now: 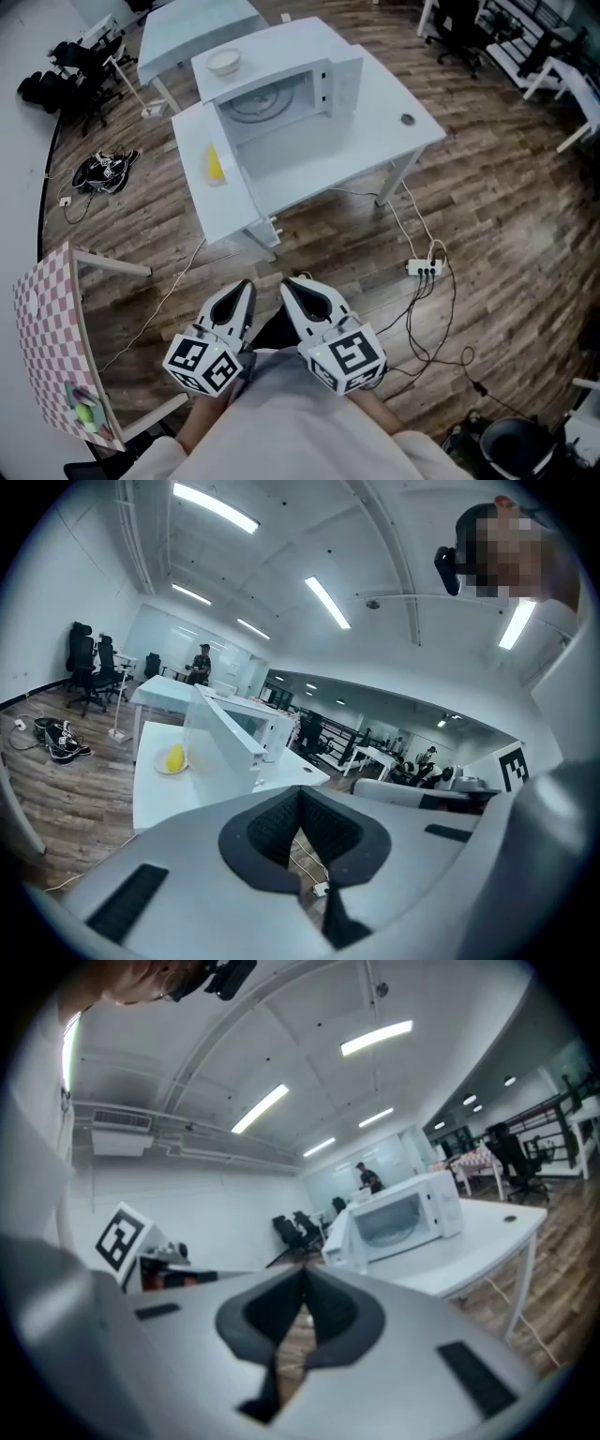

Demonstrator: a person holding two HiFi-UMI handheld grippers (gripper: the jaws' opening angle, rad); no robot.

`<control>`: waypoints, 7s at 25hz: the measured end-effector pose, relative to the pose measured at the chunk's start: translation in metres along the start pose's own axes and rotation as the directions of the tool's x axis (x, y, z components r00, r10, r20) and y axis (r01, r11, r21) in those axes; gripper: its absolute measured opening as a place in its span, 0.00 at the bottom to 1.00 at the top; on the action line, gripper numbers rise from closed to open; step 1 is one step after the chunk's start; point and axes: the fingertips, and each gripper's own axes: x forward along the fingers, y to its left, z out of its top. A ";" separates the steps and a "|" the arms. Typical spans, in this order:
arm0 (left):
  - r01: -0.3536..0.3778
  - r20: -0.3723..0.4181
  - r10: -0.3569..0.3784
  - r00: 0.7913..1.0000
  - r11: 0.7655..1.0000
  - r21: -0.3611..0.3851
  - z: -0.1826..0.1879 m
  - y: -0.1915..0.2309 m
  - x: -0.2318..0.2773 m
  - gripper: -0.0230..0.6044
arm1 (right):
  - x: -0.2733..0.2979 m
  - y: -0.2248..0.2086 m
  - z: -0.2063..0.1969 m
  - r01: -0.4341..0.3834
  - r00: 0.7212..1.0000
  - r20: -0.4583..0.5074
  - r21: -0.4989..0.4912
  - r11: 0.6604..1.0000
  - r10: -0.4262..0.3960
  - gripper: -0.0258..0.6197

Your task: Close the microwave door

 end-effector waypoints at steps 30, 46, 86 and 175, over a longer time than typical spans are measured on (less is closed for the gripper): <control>0.047 -0.065 -0.052 0.997 0.996 -0.081 0.025 0.086 0.095 0.06 | 0.100 -0.087 0.040 0.019 0.992 -0.122 -0.028 0.999 -0.022 0.07; 0.289 -0.163 -0.292 0.942 0.957 -0.043 0.018 0.083 0.111 0.06 | 0.128 -0.104 0.044 0.037 0.988 -0.150 0.032 0.999 -0.032 0.07; 0.499 -0.254 -0.505 0.825 0.862 -0.093 0.032 0.048 0.173 0.06 | 0.122 -0.186 0.066 0.175 0.977 -0.140 0.077 0.982 -0.163 0.07; 0.489 -0.228 -0.552 0.802 0.826 -0.279 0.072 0.020 0.311 0.06 | 0.145 -0.323 0.107 0.159 0.978 -0.170 0.203 0.966 -0.125 0.07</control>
